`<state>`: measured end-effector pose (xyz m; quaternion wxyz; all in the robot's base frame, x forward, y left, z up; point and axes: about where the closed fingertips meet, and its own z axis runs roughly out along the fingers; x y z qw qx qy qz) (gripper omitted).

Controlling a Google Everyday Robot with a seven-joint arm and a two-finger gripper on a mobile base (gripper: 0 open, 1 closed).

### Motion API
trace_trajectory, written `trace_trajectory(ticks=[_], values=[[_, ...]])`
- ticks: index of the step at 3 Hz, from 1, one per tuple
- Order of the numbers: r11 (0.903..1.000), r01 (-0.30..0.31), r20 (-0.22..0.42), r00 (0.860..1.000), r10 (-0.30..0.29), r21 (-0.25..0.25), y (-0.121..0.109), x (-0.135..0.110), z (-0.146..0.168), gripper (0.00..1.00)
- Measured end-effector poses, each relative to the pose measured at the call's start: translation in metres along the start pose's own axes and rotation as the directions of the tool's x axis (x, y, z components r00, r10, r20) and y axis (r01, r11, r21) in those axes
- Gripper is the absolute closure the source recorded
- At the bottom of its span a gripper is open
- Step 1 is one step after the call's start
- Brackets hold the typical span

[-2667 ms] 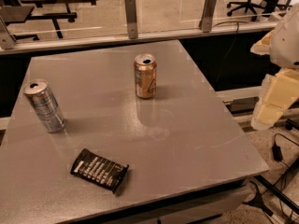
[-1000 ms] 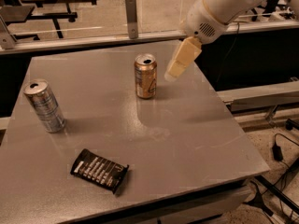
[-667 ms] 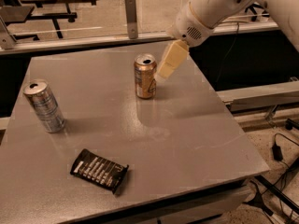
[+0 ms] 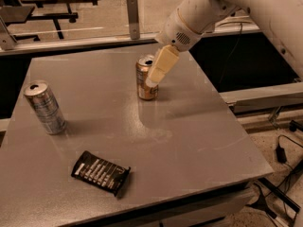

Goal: Move orange can near rxbar chocolate

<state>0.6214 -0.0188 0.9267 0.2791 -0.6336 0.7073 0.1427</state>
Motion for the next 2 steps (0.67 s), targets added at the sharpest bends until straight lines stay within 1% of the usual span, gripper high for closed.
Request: trace_trajectory(ticks=[1, 2], values=[[0.9997, 0.011, 0.001, 1.000, -0.011, -0.023, 0.001, -0.004, 0.012, 0.00], [0.9986, 0.026, 0.000, 1.000, -0.027, -0.047, 0.005, -0.006, 0.022, 0.23]])
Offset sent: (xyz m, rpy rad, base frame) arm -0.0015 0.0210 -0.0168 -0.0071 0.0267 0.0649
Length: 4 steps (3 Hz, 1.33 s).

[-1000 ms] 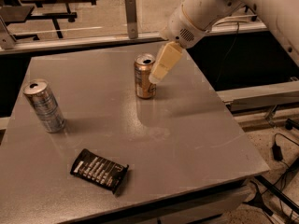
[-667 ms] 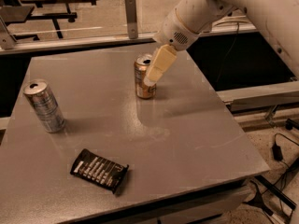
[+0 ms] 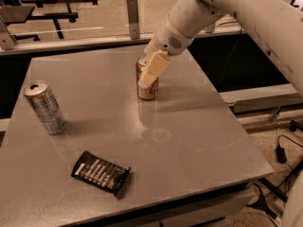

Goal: Move orange can near rxbar chocolate

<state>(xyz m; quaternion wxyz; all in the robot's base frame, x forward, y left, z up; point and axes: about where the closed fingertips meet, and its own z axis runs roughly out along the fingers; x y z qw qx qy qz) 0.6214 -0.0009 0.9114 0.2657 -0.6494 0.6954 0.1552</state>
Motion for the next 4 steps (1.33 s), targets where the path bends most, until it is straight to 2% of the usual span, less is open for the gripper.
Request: trace_trajectory(ticks=[2, 3, 4], values=[[0.9994, 0.026, 0.013, 1.000, -0.026, -0.022, 0.014, -0.003, -0.006, 0.85], [0.9956, 0.078, 0.061, 0.995, -0.074, -0.052, 0.047, -0.018, -0.027, 1.00], [0.9891, 0.116, 0.101, 0.989, -0.107, -0.091, 0.077, -0.029, -0.033, 1.00]])
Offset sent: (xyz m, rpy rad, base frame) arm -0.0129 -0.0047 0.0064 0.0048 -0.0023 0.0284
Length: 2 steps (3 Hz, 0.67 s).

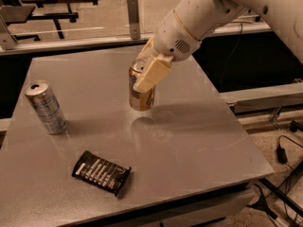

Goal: Move orange can near rxbar chocolate

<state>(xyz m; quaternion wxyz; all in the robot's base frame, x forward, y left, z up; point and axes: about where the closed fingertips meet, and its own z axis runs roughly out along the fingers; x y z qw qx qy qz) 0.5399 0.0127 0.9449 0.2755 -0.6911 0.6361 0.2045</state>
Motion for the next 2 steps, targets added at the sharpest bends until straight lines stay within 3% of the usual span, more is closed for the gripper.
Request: trace_trajectory(ticks=[2], values=[[0.9912, 0.105, 0.035, 0.994, -0.103, -0.080, 0.056, -0.020, 0.018, 1.00]])
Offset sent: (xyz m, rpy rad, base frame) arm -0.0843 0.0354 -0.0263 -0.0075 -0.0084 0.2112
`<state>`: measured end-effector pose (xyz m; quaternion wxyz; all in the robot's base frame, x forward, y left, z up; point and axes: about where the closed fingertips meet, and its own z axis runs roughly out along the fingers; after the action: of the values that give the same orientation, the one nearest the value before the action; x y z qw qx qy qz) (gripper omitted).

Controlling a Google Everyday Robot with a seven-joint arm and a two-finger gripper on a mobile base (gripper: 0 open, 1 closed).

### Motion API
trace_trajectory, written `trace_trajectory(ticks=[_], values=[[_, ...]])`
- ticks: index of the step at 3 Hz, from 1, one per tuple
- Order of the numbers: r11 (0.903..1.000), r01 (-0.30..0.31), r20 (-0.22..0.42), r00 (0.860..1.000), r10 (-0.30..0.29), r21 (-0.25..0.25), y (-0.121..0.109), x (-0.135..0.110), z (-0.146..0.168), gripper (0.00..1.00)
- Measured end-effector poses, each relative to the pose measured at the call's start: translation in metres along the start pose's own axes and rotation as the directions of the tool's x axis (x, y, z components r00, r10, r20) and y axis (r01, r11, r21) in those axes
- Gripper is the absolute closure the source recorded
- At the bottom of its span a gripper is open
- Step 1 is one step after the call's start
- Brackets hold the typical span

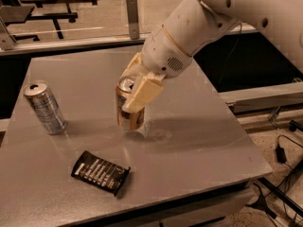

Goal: Move orange can near rxbar chocolate

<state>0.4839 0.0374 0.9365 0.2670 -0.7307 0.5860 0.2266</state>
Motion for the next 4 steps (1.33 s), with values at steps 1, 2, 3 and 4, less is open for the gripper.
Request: trace_trajectory(ticks=[1, 2, 3, 4], values=[[0.9980, 0.056, -0.032, 0.998, -0.057, -0.027, 0.020, -0.003, 0.015, 1.00], [0.9953, 0.087, -0.056, 0.994, -0.090, -0.042, 0.028, -0.003, 0.021, 1.00], [0.9919, 0.105, -0.076, 0.991, -0.111, -0.071, 0.037, -0.001, 0.027, 0.82], [0.9888, 0.112, -0.078, 0.990, -0.120, -0.099, 0.042, 0.000, 0.030, 0.59]])
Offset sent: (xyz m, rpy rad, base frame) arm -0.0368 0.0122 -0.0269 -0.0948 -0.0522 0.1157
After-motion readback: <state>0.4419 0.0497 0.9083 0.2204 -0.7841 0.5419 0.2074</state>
